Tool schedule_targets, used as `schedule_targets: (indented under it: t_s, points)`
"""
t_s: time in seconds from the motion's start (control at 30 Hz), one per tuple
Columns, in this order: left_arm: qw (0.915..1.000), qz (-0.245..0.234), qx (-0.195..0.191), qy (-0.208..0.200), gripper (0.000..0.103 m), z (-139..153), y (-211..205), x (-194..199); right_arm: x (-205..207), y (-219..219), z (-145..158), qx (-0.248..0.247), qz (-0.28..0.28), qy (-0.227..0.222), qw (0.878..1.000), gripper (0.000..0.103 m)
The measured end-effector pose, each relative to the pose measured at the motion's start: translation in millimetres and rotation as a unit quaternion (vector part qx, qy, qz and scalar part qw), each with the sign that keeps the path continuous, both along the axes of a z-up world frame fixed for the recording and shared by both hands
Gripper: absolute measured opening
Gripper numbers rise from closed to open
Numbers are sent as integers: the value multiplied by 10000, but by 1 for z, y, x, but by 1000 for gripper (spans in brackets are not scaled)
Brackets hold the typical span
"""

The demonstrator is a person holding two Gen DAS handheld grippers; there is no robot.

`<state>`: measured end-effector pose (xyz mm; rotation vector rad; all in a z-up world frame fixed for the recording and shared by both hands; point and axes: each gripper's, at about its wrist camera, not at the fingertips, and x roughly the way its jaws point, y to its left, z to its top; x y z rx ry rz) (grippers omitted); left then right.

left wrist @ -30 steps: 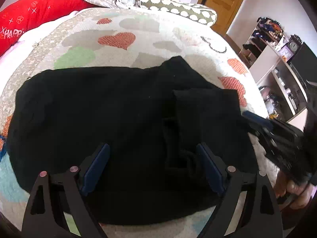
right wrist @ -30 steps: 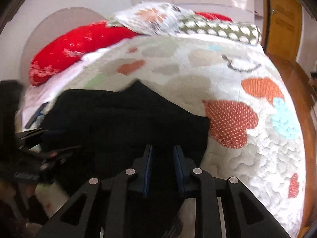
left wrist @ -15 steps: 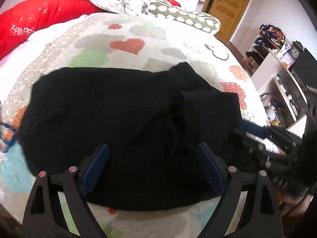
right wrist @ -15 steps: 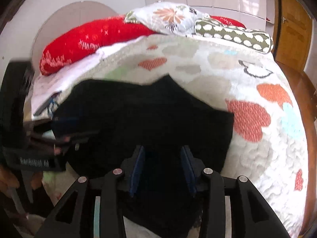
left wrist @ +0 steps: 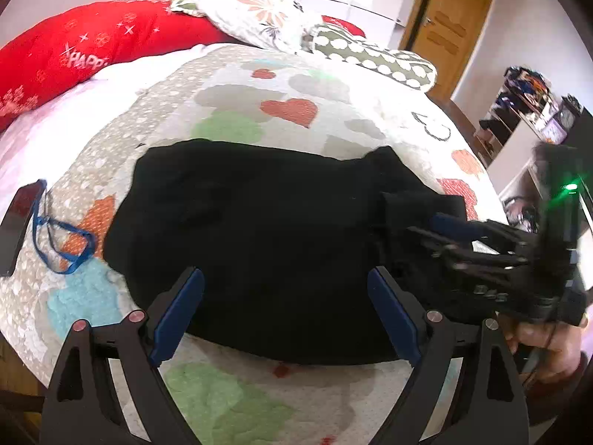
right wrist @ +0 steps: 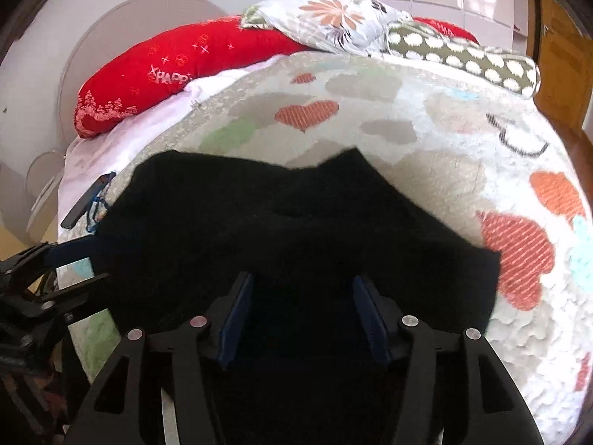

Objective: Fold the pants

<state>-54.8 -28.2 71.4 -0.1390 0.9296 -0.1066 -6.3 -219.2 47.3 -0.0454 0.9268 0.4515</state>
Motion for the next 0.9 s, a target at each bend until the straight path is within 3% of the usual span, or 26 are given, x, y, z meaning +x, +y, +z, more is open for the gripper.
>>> schedule_targets:
  t_s: [0.37, 0.67, 0.8, 0.9]
  points:
    - [9987, 405, -311, 91, 91, -6, 37, -8, 4, 56, 39, 79, 645, -450, 9969, 76]
    - [9873, 1040, -1196, 115, 93, -23, 96, -28, 40, 132, 36, -223, 1339, -390, 9900, 83]
    - [9799, 1262, -1522, 268, 94, -39, 107, -25, 55, 170, 31, -435, 1754, -354, 9829, 84]
    - [9791, 1230, -1583, 352, 94, -47, 104, -15, 64, 200, 21, -618, 2084, -300, 9756, 84]
